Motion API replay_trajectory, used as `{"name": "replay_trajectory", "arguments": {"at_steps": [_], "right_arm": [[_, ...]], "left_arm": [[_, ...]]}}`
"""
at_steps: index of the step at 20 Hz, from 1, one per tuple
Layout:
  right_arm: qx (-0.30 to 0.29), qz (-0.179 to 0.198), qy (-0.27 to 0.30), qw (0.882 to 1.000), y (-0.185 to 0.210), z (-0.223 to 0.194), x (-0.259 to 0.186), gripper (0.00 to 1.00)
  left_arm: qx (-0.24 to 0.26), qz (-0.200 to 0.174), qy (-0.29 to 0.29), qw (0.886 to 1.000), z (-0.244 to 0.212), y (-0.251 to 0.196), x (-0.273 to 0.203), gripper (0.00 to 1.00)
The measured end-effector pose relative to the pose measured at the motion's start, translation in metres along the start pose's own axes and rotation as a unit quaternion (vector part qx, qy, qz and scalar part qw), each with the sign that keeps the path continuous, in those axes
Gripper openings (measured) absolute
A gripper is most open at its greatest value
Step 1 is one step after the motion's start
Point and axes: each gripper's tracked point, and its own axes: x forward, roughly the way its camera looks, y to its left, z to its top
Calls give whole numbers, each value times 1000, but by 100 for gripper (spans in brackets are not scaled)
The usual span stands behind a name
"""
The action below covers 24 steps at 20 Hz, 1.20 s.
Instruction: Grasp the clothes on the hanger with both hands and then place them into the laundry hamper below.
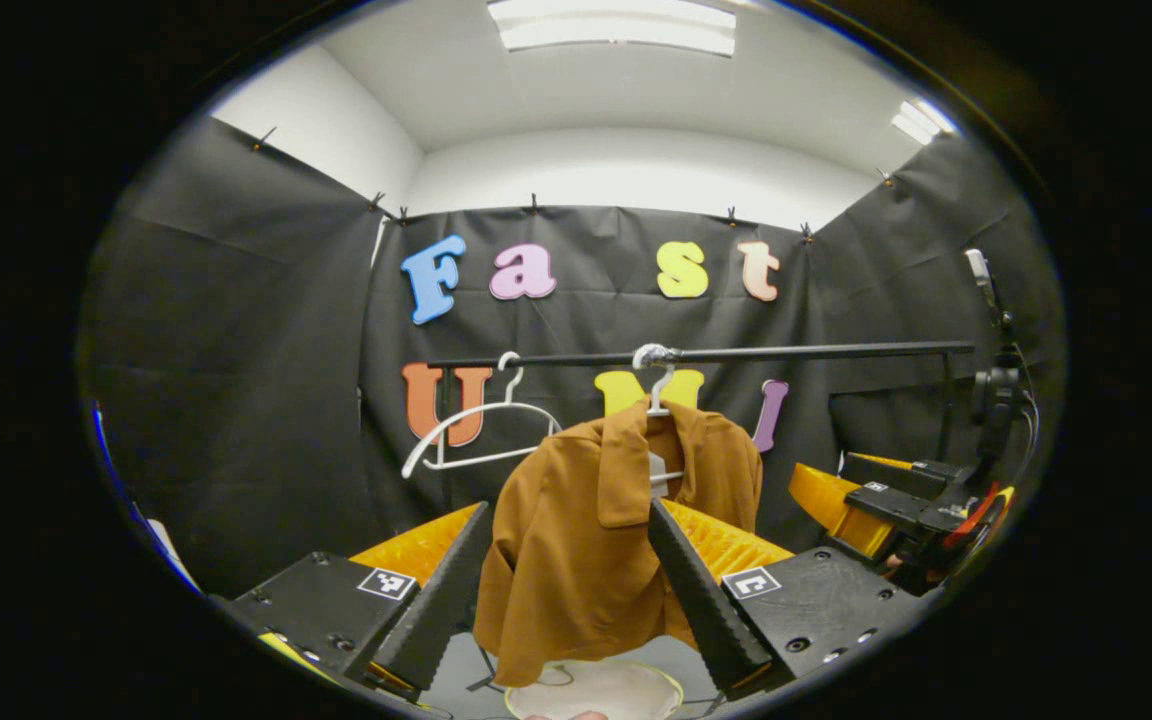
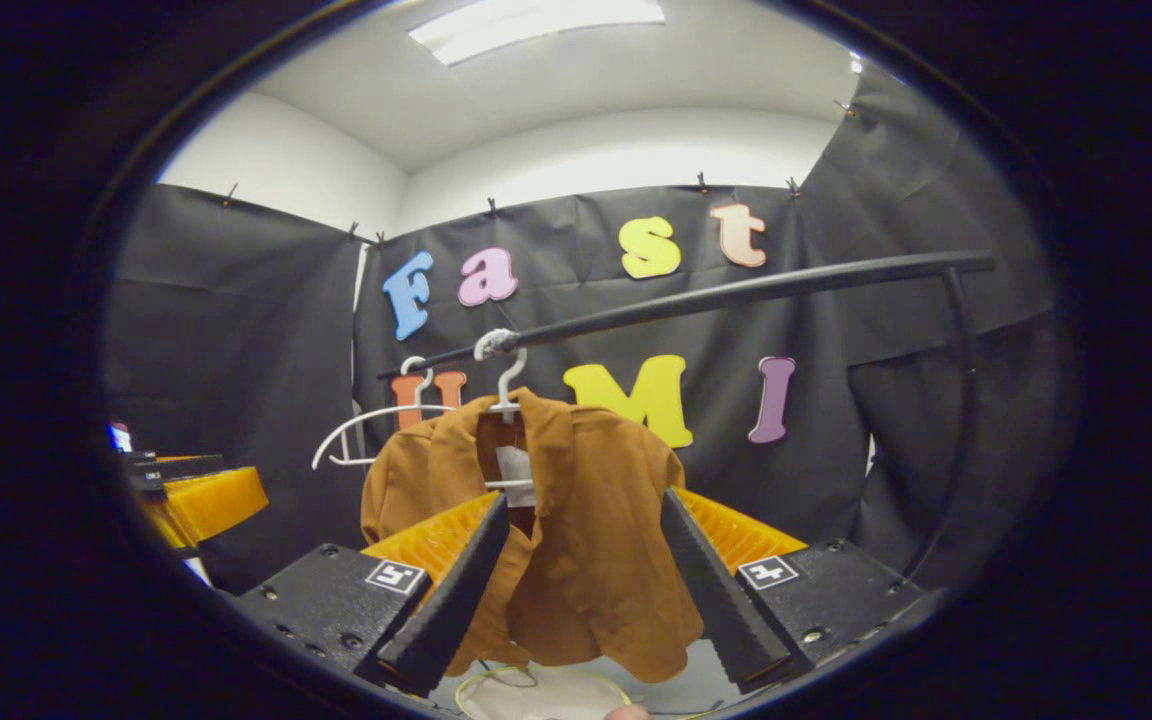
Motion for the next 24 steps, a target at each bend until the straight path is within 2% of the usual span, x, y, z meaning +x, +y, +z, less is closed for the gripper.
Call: {"name": "replay_trajectory", "arguments": {"at_steps": [3, 6, 7, 9, 11, 12, 13, 14, 18, 19, 24], "right_arm": [[9, -2, 17, 1000, -6, -16, 18, 99], [26, 21, 46, 998, -4, -35, 48, 96], [35, 28, 59, 997, -4, -42, 57, 99], [60, 48, 79, 994, 1, -53, 78, 96], [85, 68, 90, 990, 7, -59, 97, 99], [93, 77, 95, 988, 9, -60, 105, 99], [99, 86, 98, 987, 13, -60, 113, 99], [104, 94, 99, 985, 14, -60, 121, 99], [111, 120, 103, 981, 27, -60, 151, 98], [109, 125, 107, 980, 30, -60, 158, 98], [120, 135, 116, 977, 26, -67, 177, 98]], "left_arm": [[-8, -6, 25, 1000, -18, -12, 18, 100], [-23, 7, 43, 999, -33, -23, 43, 100], [-27, 13, 49, 998, -37, -25, 51, 100], [-35, 23, 55, 998, -41, -29, 67, 100], [-51, 21, 65, 996, -48, -34, 85, 100], [-58, 18, 68, 996, -50, -38, 94, 100], [-63, 16, 73, 995, -52, -41, 103, 96], [-66, 17, 78, 995, -54, -40, 111, 100], [-80, 17, 100, 992, -58, -36, 139, 100], [-80, 17, 102, 991, -57, -36, 144, 96], [-88, 9, 115, 989, -64, -39, 169, 95]]}}
